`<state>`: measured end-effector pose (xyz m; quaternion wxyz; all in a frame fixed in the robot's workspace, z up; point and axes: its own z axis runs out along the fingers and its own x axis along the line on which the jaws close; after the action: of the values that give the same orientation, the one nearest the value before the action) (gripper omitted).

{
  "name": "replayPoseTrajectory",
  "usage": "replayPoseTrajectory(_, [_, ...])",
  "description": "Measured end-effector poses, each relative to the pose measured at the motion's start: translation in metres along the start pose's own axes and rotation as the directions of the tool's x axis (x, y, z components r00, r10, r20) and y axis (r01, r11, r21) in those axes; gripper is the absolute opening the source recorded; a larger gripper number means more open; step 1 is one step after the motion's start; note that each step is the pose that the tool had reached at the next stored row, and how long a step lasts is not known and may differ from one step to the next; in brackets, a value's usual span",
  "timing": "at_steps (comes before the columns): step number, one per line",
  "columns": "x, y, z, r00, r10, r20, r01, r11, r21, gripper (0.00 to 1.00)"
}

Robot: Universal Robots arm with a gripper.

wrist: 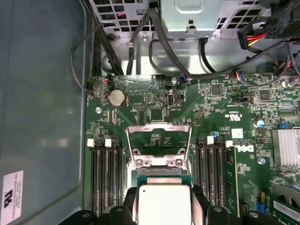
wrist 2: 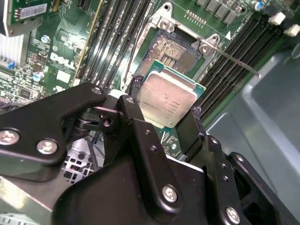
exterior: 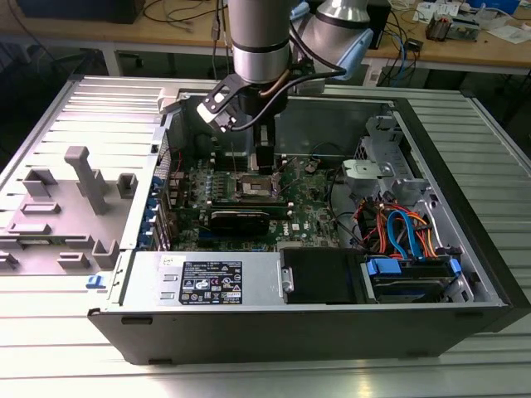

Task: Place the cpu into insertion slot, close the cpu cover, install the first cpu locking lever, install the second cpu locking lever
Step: 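Place the cpu into insertion slot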

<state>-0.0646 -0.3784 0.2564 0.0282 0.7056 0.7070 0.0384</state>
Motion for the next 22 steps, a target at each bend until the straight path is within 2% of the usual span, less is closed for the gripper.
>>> replayPoseTrajectory(4, [0.0002,-0.0036,0.0093,0.9993,-0.036,-0.0034,0.036,0.9993,0.0005,0.55])
replayPoseTrajectory(10, [0.0004,-0.0055,0.0206,0.9993,-0.036,-0.0036,0.036,0.9993,0.001,0.55])
replayPoseTrajectory(14, [0.0004,-0.0065,0.0294,0.9999,-0.014,-0.0015,0.014,0.9999,0.0018,0.55])
replayPoseTrajectory(15, [0.0003,-0.009,0.0388,1.0,-0.006,-0.0008,0.006,1.0,0.0032,0.55])
replayPoseTrajectory(16, [0.0002,-0.0102,0.0432,1.0,0.009,0.0008,-0.009,1.0,0.0029,0.55])
replayPoseTrajectory(22, [0.0001,-0.0109,0.0505,1.0,0.009,0.0009,-0.009,1.0,0.0029,0.55])
